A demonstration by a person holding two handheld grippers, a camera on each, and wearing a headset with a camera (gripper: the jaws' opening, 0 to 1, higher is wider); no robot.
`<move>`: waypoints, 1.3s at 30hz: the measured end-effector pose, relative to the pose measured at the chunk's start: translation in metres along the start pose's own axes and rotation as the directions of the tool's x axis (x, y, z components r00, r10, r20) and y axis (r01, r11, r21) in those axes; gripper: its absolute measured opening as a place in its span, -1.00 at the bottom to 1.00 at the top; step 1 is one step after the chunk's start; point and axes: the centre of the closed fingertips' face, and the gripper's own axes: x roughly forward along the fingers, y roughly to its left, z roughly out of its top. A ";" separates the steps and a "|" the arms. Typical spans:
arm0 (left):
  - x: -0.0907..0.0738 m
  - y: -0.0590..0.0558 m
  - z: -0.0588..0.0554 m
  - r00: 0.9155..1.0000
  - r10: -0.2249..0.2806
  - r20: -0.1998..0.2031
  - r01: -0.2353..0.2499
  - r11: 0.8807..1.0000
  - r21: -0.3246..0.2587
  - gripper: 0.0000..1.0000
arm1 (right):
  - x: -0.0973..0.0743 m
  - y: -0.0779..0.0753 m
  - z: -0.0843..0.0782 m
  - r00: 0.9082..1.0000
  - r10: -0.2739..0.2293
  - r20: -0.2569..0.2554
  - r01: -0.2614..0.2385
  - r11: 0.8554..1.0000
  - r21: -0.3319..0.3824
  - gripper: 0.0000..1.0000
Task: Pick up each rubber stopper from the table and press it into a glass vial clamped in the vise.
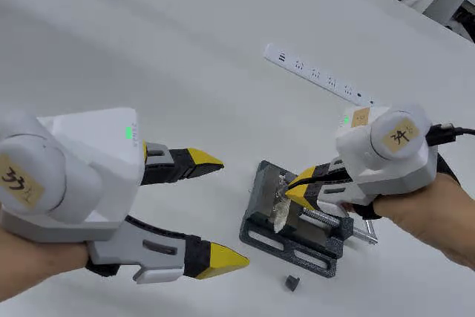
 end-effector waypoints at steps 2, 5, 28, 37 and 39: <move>0.000 -0.001 0.001 1.000 -0.002 -0.001 0.002 1.000 0.002 0.25 | -0.001 0.000 0.000 1.000 -0.005 0.007 0.005 1.000 0.004 -1.00; 0.000 -0.001 0.001 1.000 -0.005 -0.002 0.005 1.000 0.004 0.25 | -0.001 0.000 0.000 1.000 -0.010 0.011 0.010 1.000 -0.005 -1.00; -0.002 0.002 0.008 1.000 0.006 -0.003 -0.006 1.000 0.021 0.23 | -0.001 0.002 0.002 0.999 -0.043 -0.003 0.043 0.997 -0.065 -1.00; -0.004 0.000 0.009 1.000 0.009 -0.005 -0.009 1.000 0.022 0.23 | -0.001 0.001 0.002 0.999 -0.039 0.000 0.039 0.998 -0.049 -1.00; -0.004 0.000 0.009 1.000 0.010 -0.007 -0.010 1.000 0.024 0.23 | -0.001 0.001 0.002 0.999 -0.039 -0.001 0.039 0.998 -0.051 -1.00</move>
